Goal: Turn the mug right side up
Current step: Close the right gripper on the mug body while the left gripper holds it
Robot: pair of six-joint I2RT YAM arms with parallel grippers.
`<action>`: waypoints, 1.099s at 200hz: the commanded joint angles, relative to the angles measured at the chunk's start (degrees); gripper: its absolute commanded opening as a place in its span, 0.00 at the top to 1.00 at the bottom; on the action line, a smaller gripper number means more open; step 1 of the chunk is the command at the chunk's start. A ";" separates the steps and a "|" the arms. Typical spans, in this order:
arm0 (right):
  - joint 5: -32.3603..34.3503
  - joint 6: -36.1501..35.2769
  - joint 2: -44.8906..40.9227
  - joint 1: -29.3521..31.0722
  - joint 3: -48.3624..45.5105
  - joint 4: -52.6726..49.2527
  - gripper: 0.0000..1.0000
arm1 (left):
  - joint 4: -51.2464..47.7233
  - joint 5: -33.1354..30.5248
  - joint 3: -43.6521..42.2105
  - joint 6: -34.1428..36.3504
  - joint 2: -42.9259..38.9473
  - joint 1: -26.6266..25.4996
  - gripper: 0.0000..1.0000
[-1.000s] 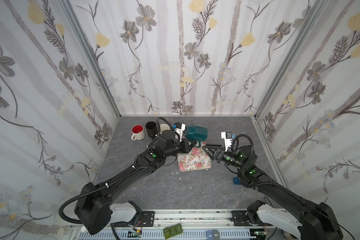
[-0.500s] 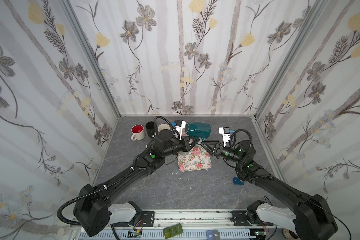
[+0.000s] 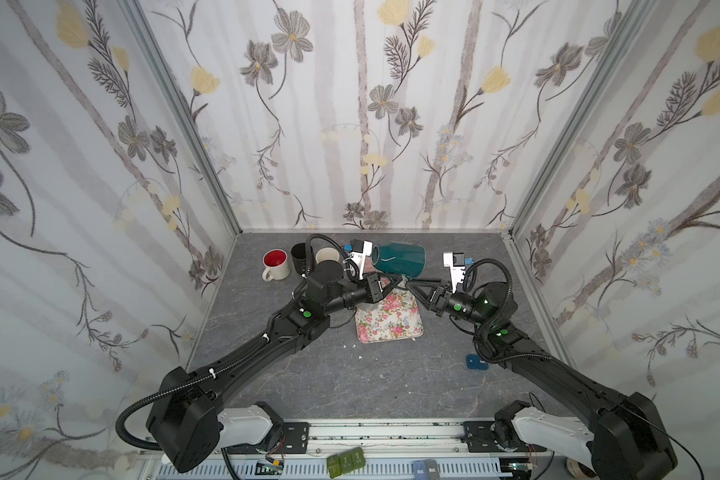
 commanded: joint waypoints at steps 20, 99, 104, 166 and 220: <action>-2.01 1.67 1.26 -0.08 0.07 7.29 0.58 | 4.36 0.67 0.05 0.12 0.46 0.06 1.00; -4.16 0.06 1.85 -0.28 0.37 7.79 0.62 | 1.83 1.87 0.96 1.70 2.08 0.02 1.00; -4.19 -0.15 1.76 -0.22 0.46 7.83 0.62 | 1.95 1.94 0.98 1.62 2.22 0.00 1.00; -5.64 -1.38 2.54 -0.22 1.68 7.89 0.62 | 2.31 3.89 1.90 1.02 4.39 -0.02 1.00; -6.24 -1.25 3.08 -0.44 1.83 9.31 0.62 | -0.23 4.93 2.69 2.60 4.20 -0.07 1.00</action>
